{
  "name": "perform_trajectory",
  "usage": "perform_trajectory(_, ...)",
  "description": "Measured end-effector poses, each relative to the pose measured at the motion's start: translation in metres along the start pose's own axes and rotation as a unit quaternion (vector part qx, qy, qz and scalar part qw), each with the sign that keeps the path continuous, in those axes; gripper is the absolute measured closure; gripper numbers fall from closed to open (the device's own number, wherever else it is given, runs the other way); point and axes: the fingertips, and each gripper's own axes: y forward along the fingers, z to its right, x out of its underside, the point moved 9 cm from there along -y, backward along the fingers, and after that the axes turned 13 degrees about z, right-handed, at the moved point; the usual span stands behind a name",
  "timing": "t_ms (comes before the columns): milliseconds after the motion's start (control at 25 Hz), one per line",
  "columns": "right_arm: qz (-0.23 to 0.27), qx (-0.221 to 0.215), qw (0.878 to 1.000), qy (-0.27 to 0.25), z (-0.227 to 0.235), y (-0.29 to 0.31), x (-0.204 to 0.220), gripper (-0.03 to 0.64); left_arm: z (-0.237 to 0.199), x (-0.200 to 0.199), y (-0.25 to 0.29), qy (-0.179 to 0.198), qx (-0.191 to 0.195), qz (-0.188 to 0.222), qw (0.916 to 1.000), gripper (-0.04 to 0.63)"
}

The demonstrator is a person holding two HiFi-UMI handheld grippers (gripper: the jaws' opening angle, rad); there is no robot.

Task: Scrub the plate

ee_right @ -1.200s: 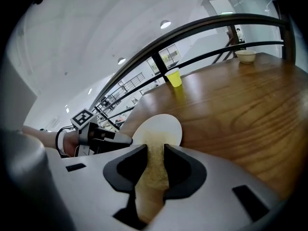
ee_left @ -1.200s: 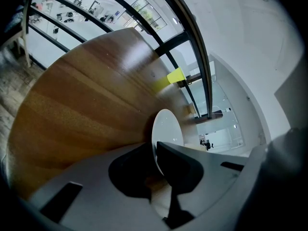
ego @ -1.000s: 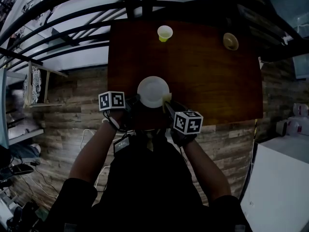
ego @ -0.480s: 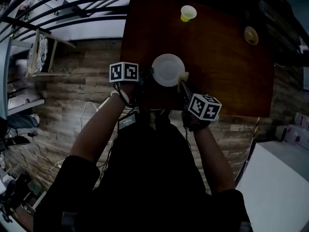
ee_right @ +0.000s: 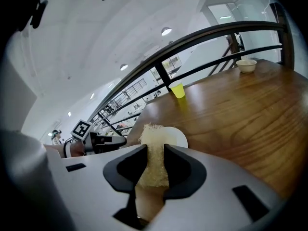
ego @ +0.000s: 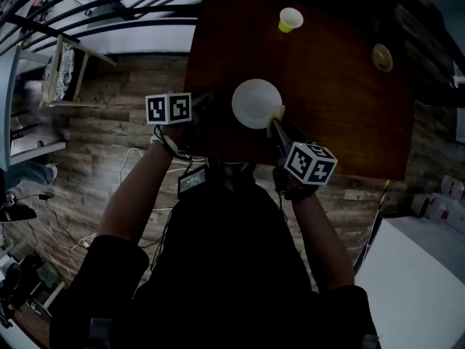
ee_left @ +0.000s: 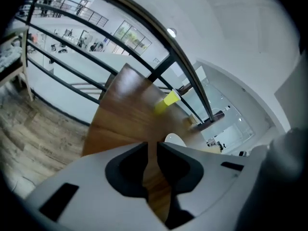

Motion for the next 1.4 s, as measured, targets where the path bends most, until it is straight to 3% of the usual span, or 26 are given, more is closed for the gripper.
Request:
perform_trajectory(80, 0.005, -0.007, 1.0, 0.001, -0.004, -0.003, -0.004, 0.499, 0.003, -0.012, -0.016, 0.034, -0.001, 0.025, 0.9991, 0.543)
perform_trajectory(160, 0.011, -0.019, 1.0, -0.002, -0.01, -0.007, -0.01, 0.499, 0.015, -0.024, -0.034, 0.093, -0.003, 0.05, 0.9944, 0.543)
perform_trajectory(320, 0.028, -0.045, 0.998, -0.03, -0.025, -0.021, -0.023, 0.499, 0.059, -0.042, -0.07, 0.21, 0.006, 0.094, 0.9732, 0.543)
perform_trajectory(560, 0.072, -0.078, 0.993, -0.047, -0.048, -0.05, -0.043, 0.499, 0.114, -0.048, -0.107, 0.278, 0.039, 0.134, 0.9504, 0.545)
perform_trajectory(880, 0.123, -0.083, 0.987, -0.061, -0.072, -0.089, -0.064, 0.499, 0.17, -0.045, -0.135, 0.283, 0.072, 0.175, 0.9402, 0.545)
perform_trajectory(1120, 0.15, -0.086, 0.982, -0.07, -0.081, -0.109, -0.075, 0.5, 0.201, -0.034, -0.135, 0.288, 0.099, 0.17, 0.9371, 0.545)
perform_trajectory(1400, 0.155, -0.09, 0.981, -0.077, -0.084, -0.11, -0.073, 0.5, 0.203, -0.032, -0.132, 0.29, 0.104, 0.168, 0.9363, 0.545)
